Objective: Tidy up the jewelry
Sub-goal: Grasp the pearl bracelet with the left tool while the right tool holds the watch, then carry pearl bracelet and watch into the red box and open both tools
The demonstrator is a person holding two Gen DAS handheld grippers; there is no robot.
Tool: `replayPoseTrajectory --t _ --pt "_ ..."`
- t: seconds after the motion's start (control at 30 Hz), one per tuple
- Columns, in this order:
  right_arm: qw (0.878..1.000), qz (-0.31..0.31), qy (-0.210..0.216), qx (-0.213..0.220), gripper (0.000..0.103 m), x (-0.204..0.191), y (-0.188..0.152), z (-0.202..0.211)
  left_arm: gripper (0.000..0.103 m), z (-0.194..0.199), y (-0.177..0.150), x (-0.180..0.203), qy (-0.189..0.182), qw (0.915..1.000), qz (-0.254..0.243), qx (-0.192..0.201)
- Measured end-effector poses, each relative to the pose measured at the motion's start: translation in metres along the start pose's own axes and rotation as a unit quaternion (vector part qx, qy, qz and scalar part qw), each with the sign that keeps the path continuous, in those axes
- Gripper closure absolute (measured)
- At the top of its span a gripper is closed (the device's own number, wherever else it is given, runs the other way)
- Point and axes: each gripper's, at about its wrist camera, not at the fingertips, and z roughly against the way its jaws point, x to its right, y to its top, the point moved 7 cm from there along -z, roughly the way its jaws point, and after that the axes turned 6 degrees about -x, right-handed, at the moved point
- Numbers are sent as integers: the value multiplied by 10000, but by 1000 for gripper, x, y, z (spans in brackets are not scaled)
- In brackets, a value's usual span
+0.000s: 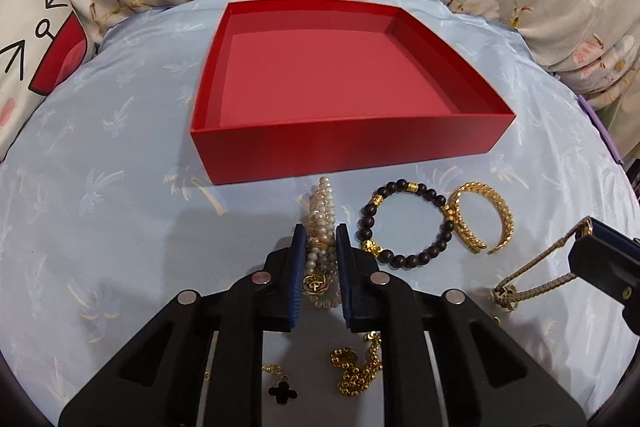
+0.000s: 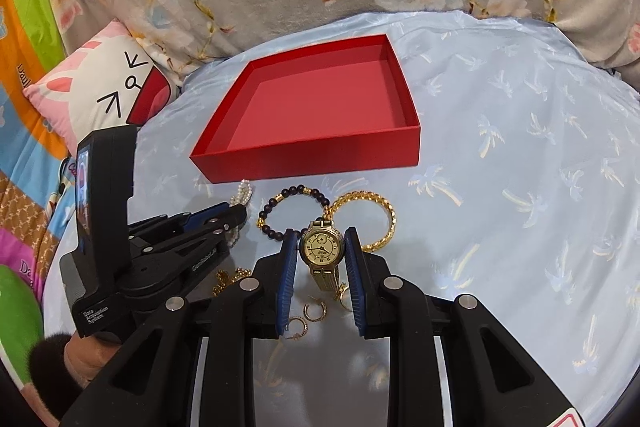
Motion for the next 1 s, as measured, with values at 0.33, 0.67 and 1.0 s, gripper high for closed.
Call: replayPoseTrajectory --t 0.33,0.67,1.0 --pt "9983 270 84 505 81 4 70 35 89 72 53 0 -513 9970 10 586" --pt "9961 456 238 711 81 2 194 4 89 52 176 -8 -578 9950 -44 818" --pt "9996 53 292 -43 81 30 250 -120 89 -42 228 -30 -306 9987 159 365"
